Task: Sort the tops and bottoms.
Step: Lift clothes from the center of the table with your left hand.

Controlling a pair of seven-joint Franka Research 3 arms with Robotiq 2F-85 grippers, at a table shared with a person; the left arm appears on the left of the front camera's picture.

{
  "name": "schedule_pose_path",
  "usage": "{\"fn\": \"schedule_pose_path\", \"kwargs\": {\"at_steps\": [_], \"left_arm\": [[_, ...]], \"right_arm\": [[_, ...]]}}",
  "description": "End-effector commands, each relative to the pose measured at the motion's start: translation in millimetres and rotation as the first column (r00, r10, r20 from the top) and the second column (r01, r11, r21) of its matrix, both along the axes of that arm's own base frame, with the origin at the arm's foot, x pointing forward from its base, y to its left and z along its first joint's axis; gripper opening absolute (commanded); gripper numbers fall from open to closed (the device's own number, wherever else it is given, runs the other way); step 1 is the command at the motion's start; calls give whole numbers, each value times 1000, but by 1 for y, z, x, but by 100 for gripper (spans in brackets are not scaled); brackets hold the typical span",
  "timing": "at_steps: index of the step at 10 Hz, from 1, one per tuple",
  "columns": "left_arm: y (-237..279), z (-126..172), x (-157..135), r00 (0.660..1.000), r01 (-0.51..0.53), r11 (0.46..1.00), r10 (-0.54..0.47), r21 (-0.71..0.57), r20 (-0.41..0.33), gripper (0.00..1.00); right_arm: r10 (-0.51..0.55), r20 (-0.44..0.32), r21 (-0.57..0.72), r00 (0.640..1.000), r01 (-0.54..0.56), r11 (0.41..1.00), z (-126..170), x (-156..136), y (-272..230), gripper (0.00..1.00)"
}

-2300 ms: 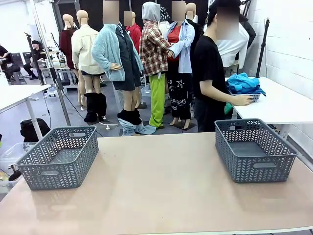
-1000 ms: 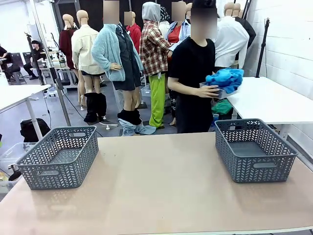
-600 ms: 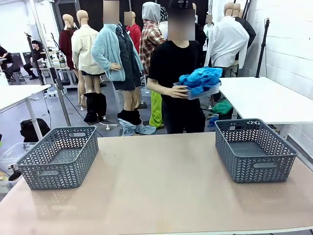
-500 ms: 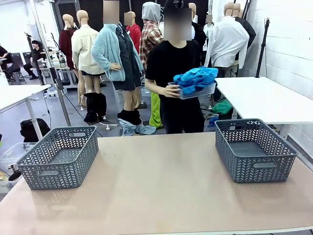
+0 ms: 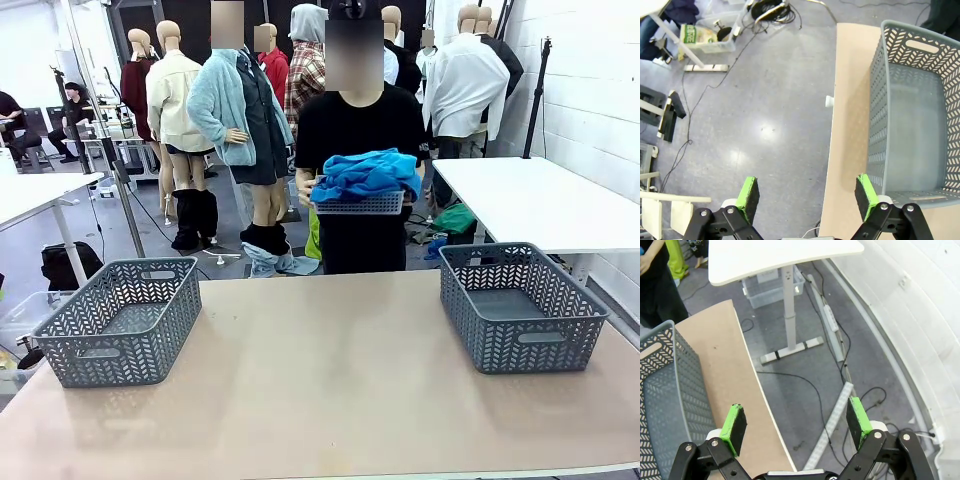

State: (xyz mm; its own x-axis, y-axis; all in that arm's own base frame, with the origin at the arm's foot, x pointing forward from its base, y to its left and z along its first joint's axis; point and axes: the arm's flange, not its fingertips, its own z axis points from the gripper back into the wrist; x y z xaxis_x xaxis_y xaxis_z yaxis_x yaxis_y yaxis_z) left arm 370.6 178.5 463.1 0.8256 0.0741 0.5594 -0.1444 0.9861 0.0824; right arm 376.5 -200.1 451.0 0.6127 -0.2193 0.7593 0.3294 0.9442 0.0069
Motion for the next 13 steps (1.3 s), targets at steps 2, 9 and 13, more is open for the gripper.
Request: {"fn": "schedule_pose_path", "kwargs": {"at_steps": [2, 9, 13], "left_arm": [[1, 1, -1, 1000, 1, 1000, -1, 6, -2, 100], [1, 1, -1, 1000, 1, 1000, -1, 6, -2, 100], [1, 1, -1, 1000, 1, 1000, -1, 6, -2, 100]], "right_arm": [[3, -11, -1, 1000, -3, 1000, 1, -1, 0, 100], [3, -11, -1, 1000, -3, 1000, 1, -1, 0, 100], [3, -11, -1, 1000, -3, 1000, 1, -1, 0, 100]]}}
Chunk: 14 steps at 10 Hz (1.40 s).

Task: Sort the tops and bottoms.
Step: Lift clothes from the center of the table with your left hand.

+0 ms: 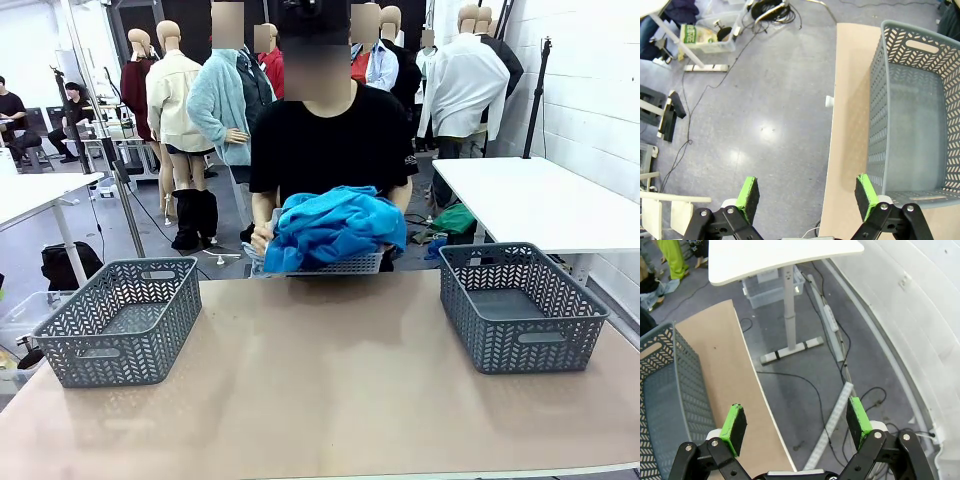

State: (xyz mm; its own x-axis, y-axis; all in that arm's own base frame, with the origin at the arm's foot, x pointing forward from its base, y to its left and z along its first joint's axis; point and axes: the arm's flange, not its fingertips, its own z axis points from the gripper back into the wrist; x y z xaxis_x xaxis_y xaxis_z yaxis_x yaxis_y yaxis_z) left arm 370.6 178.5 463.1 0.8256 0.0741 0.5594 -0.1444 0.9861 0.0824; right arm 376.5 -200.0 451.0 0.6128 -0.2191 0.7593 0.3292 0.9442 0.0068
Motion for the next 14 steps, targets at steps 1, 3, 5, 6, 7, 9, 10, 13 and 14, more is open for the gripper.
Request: {"fn": "schedule_pose_path", "kwargs": {"at_steps": [1, 3, 5, 6, 7, 9, 10, 13, 14], "left_arm": [[1, 1, -1, 1000, 1, 1000, -1, 6, -2, 100], [1, 1, -1, 1000, 1, 1000, -1, 6, -2, 100], [1, 1, -1, 1000, 1, 1000, -1, 6, -2, 100], [1, 1, -1, 1000, 1, 1000, -1, 6, -2, 100], [1, 1, -1, 1000, 1, 1000, -1, 6, -2, 100], [1, 1, -1, 1000, 1, 1000, -1, 6, -2, 100], [1, 1, -1, 1000, 1, 1000, -1, 6, -2, 100], [1, 1, -1, 1000, 1, 1000, -1, 6, -2, 100], [1, 1, -1, 1000, 1, 1000, -1, 6, -2, 100]], "right_arm": [[3, -11, -1, 1000, -3, 1000, 1, -1, 0, 100], [3, -11, -1, 1000, -3, 1000, 1, -1, 0, 100], [3, -11, -1, 1000, -3, 1000, 1, -1, 0, 100], [3, -11, -1, 1000, -3, 1000, 1, -1, 0, 100], [3, -11, -1, 1000, -3, 1000, 1, -1, 0, 100], [3, -11, -1, 1000, -3, 1000, 1, -1, 0, 100], [3, -11, -1, 1000, -3, 1000, 1, -1, 0, 100], [3, -11, -1, 1000, -3, 1000, 1, -1, 0, 100], [3, -11, -1, 1000, -3, 1000, 1, -1, 0, 100]]}}
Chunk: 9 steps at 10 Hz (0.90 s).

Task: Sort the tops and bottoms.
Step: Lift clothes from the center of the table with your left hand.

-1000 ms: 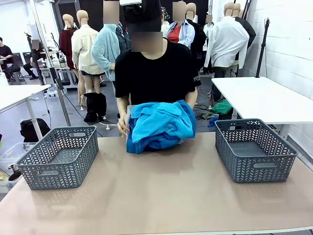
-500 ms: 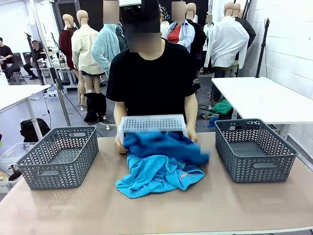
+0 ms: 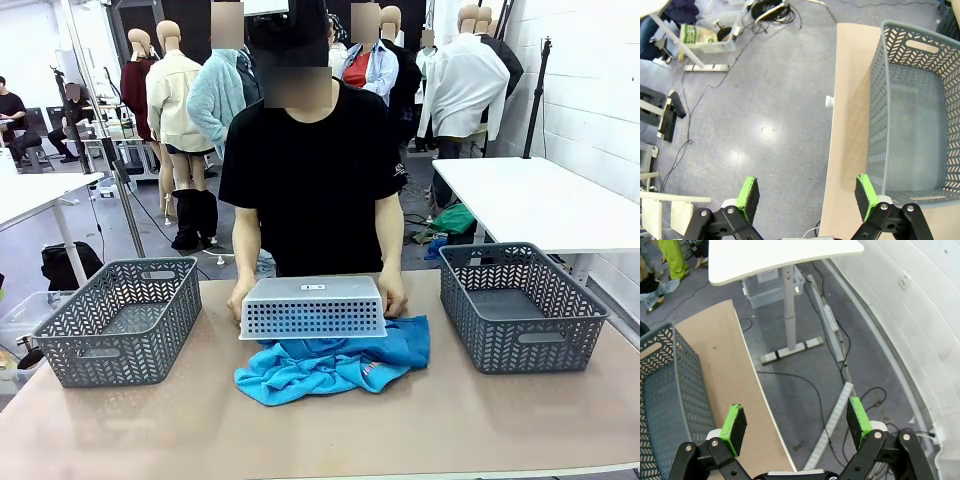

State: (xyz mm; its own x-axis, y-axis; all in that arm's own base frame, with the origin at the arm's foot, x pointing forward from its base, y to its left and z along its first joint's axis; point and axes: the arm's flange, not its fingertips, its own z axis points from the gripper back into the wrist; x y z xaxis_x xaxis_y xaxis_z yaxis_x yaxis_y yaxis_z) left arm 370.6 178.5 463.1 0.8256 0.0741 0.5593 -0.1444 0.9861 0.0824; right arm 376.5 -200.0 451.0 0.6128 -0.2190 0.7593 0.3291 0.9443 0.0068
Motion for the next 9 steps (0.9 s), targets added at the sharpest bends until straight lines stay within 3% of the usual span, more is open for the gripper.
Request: {"fn": "schedule_pose_path", "kwargs": {"at_steps": [1, 9], "left_arm": [[1, 1, -1, 1000, 1, 1000, -1, 6, -2, 100], [1, 1, -1, 1000, 1, 1000, -1, 6, -2, 100]], "right_arm": [[3, -11, -1, 1000, -3, 1000, 1, -1, 0, 100], [3, -11, -1, 1000, -3, 1000, 1, -1, 0, 100]]}}
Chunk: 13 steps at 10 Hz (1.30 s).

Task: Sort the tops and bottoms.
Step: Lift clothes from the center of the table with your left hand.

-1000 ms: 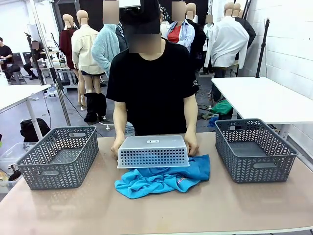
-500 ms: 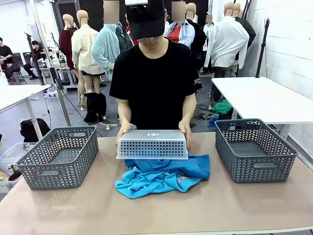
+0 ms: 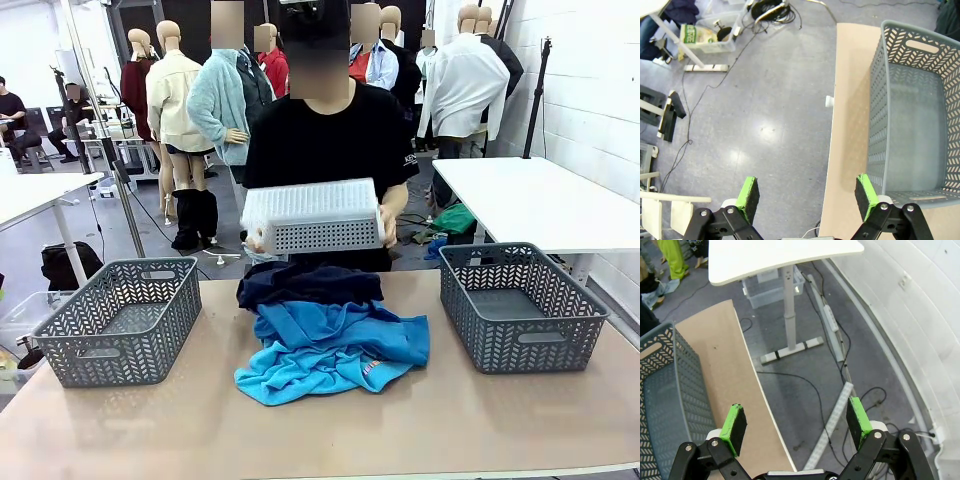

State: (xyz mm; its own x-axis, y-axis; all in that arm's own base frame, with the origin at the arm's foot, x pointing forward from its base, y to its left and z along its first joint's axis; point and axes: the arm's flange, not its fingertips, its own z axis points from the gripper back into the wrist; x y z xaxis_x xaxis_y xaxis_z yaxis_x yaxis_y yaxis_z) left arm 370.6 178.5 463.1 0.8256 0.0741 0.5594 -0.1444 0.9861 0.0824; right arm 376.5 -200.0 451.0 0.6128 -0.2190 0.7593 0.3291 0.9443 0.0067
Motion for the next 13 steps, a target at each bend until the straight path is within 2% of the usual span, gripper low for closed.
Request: {"fn": "schedule_pose_path", "kwargs": {"at_steps": [1, 13], "left_arm": [[1, 1, -1, 1000, 1, 1000, -1, 6, -2, 100], [1, 1, -1, 1000, 1, 1000, -1, 6, -2, 100]], "right_arm": [[3, -11, -1, 1000, -3, 1000, 1, -1, 0, 100], [3, -11, -1, 1000, -3, 1000, 1, -1, 0, 100]]}}
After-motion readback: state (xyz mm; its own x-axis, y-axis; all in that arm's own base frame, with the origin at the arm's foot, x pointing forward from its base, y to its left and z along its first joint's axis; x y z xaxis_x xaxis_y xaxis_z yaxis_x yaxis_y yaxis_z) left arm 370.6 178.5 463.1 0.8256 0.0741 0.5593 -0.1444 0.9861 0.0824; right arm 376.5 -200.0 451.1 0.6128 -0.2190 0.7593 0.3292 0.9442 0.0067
